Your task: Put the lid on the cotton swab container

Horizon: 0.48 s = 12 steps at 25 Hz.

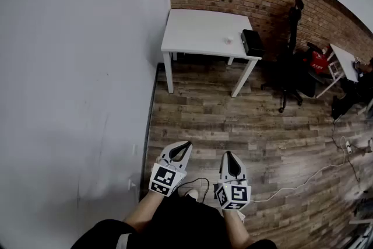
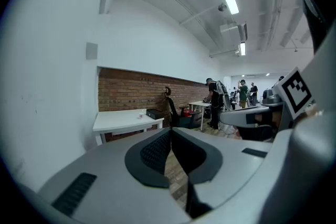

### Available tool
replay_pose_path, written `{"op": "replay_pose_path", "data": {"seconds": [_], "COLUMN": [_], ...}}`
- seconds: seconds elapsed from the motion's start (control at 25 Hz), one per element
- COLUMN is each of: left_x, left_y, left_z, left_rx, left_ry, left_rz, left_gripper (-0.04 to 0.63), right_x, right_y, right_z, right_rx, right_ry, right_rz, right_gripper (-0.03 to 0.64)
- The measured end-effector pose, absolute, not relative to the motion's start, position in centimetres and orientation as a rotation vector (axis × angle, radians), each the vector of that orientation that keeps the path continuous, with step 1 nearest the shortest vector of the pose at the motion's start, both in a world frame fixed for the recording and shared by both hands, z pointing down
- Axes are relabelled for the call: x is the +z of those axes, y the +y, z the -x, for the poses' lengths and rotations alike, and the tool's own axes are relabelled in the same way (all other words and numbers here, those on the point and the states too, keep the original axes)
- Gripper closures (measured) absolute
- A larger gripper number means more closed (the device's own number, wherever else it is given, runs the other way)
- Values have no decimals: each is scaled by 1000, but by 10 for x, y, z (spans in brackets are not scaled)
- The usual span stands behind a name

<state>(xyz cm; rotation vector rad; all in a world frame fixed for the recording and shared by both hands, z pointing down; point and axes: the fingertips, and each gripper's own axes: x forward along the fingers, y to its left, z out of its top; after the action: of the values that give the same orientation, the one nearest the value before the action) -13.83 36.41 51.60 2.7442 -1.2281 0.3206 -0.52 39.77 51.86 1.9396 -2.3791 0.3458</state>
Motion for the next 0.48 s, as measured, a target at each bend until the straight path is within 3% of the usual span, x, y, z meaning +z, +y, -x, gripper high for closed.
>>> {"op": "replay_pose_path", "data": {"seconds": [0.48], "left_x": [527], "left_y": [371], "left_z": [141], "left_rx": [325], "left_ry": [-1238], "left_rz": [-2737], "left_gripper": [577], "right_x": [523], "right_y": [408], "right_z": [-18], "right_rx": [312], "right_ry": [-2379], "right_rz": [-1943], "right_gripper": [595]}}
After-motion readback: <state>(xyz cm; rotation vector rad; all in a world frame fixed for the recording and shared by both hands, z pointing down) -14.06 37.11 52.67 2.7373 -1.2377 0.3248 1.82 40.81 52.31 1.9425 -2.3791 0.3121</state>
